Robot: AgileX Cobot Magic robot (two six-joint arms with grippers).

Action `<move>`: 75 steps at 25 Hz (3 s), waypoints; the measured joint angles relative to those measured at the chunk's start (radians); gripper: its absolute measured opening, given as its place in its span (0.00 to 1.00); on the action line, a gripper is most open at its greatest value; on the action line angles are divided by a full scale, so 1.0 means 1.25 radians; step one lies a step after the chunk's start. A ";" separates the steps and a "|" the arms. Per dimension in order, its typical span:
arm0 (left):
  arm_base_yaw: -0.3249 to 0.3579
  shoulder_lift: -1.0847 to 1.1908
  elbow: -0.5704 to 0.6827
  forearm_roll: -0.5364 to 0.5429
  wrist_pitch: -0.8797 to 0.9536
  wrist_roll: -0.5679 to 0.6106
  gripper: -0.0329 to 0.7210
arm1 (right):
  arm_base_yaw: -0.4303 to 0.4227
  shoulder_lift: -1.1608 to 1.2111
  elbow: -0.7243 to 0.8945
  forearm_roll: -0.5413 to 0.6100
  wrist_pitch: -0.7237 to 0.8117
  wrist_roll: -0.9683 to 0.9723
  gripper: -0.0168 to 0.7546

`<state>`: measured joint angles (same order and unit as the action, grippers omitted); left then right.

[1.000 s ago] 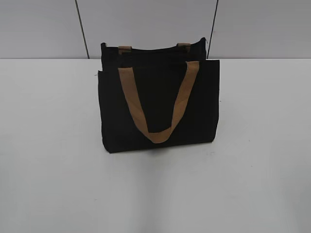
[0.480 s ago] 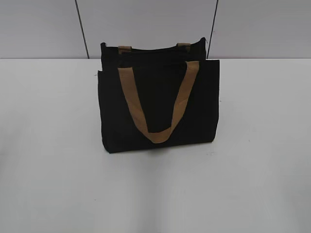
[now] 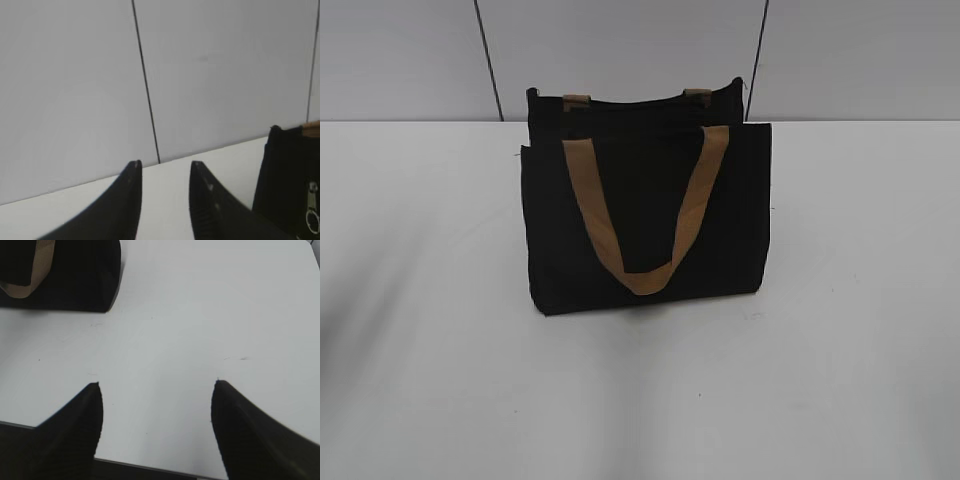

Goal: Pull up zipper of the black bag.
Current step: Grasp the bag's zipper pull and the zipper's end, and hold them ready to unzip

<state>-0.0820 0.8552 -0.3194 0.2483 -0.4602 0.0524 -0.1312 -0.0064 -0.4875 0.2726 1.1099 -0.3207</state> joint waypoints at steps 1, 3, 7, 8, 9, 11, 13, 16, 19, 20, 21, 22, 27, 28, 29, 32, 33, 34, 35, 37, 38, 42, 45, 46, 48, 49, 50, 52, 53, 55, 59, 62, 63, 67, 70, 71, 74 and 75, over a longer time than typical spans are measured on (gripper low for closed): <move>0.000 0.067 0.000 0.020 -0.043 -0.014 0.37 | 0.000 0.000 0.000 0.000 0.000 0.000 0.71; -0.001 0.151 0.000 0.045 -0.109 -0.037 0.42 | 0.000 0.000 0.000 0.001 0.000 0.000 0.71; -0.001 0.318 0.000 0.060 -0.237 -0.056 0.74 | 0.000 0.000 0.000 0.001 -0.001 0.000 0.71; -0.001 0.363 0.000 0.067 -0.273 -0.056 0.82 | 0.000 0.000 0.000 0.001 0.000 0.000 0.71; -0.001 0.400 0.000 0.080 -0.302 -0.057 0.88 | 0.000 0.000 0.000 0.001 0.000 0.000 0.71; -0.001 0.489 0.000 0.113 -0.366 -0.058 0.92 | 0.000 0.000 0.000 0.001 0.000 0.000 0.71; -0.001 0.574 -0.002 0.143 -0.419 -0.058 0.90 | 0.000 0.000 0.000 0.001 0.000 0.000 0.71; -0.001 0.697 -0.033 0.190 -0.464 -0.059 0.86 | 0.000 0.000 0.000 0.001 0.000 0.000 0.71; -0.001 0.794 -0.098 0.241 -0.477 -0.059 0.82 | 0.000 0.000 0.000 0.001 0.000 0.000 0.71; -0.001 0.820 -0.124 0.261 -0.478 -0.060 0.82 | 0.000 0.000 0.000 0.001 -0.001 0.000 0.71; -0.001 0.843 -0.145 0.287 -0.479 -0.063 0.82 | 0.000 0.000 0.000 0.001 -0.001 0.000 0.71; -0.001 0.863 -0.169 0.314 -0.481 -0.065 0.81 | 0.000 0.000 0.000 0.001 -0.001 0.000 0.71; -0.014 0.919 -0.266 0.435 -0.482 -0.101 0.81 | 0.000 0.000 0.000 0.001 -0.001 0.000 0.71; -0.020 0.926 -0.279 0.455 -0.482 -0.112 0.81 | 0.000 0.000 0.000 0.001 -0.001 0.000 0.71; -0.026 0.932 -0.294 0.471 -0.481 -0.123 0.81 | 0.000 0.000 0.000 0.001 -0.001 0.000 0.71; -0.042 0.950 -0.330 0.509 -0.469 -0.135 0.81 | 0.000 0.000 0.000 0.001 -0.001 0.000 0.71; -0.047 0.957 -0.340 0.514 -0.465 -0.135 0.81 | 0.000 0.000 0.000 0.001 -0.001 0.000 0.71; -0.050 0.962 -0.349 0.516 -0.461 -0.136 0.81 | 0.000 0.000 0.000 0.001 -0.001 0.000 0.71; -0.051 0.969 -0.357 0.518 -0.457 -0.137 0.81 | 0.000 0.000 0.000 0.001 -0.001 0.000 0.71; -0.052 0.980 -0.372 0.521 -0.454 -0.137 0.81 | 0.000 0.000 0.000 0.001 -0.001 0.000 0.71; -0.052 0.987 -0.383 0.522 -0.452 -0.137 0.81 | 0.000 0.000 0.000 0.001 -0.001 0.000 0.71; -0.065 1.022 -0.421 0.523 -0.452 -0.138 0.79 | 0.000 0.000 0.000 0.001 -0.001 0.000 0.71; -0.075 1.034 -0.440 0.522 -0.451 -0.138 0.69 | 0.000 0.000 0.000 0.001 -0.001 0.000 0.71; -0.077 1.036 -0.443 0.522 -0.451 -0.138 0.63 | 0.000 0.000 0.000 0.001 -0.001 0.000 0.71; -0.080 1.038 -0.445 0.521 -0.450 -0.138 0.47 | 0.000 0.000 0.000 0.001 -0.001 0.000 0.71; -0.080 1.038 -0.446 0.522 -0.449 -0.138 0.39 | 0.000 0.000 0.000 0.001 -0.001 0.000 0.71; -0.080 1.038 -0.447 0.522 -0.447 -0.138 0.29 | 0.000 0.000 0.000 0.001 -0.001 0.000 0.71; -0.080 1.038 -0.447 0.525 -0.447 -0.138 0.14 | 0.000 0.000 0.000 0.001 -0.001 0.000 0.71; -0.080 1.038 -0.447 0.525 -0.447 -0.138 0.13 | 0.000 0.000 0.000 0.001 -0.001 0.000 0.71; -0.080 1.038 -0.447 0.527 -0.444 -0.156 0.12 | 0.000 0.000 0.000 0.001 -0.001 0.000 0.71; -0.080 1.003 -0.447 0.560 -0.387 -0.281 0.08 | 0.000 0.000 0.000 0.001 -0.002 0.000 0.71; -0.072 0.952 -0.447 0.607 -0.322 -0.390 0.08 | 0.000 0.000 0.000 0.001 -0.002 0.000 0.71; -0.066 0.931 -0.447 0.620 -0.304 -0.430 0.08 | 0.000 0.000 0.000 0.001 -0.002 0.000 0.71; -0.038 0.844 -0.440 0.669 -0.249 -0.554 0.08 | 0.000 0.000 0.000 0.001 -0.002 0.000 0.71; -0.024 0.767 -0.417 0.683 -0.221 -0.592 0.08 | 0.000 0.000 0.000 0.001 -0.002 0.000 0.71; -0.021 0.738 -0.408 0.689 -0.213 -0.596 0.08 | 0.000 0.000 0.000 0.001 -0.002 0.000 0.71; -0.018 0.664 -0.390 0.708 -0.189 -0.599 0.08 | 0.000 0.000 0.000 0.001 -0.002 0.000 0.71; -0.018 0.644 -0.387 0.723 -0.188 -0.604 0.08 | 0.000 0.000 0.000 0.001 -0.002 0.000 0.71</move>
<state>-0.1048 1.6603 -0.8025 1.1519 -0.6949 -0.7024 -0.1312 -0.0064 -0.4875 0.2735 1.1075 -0.3207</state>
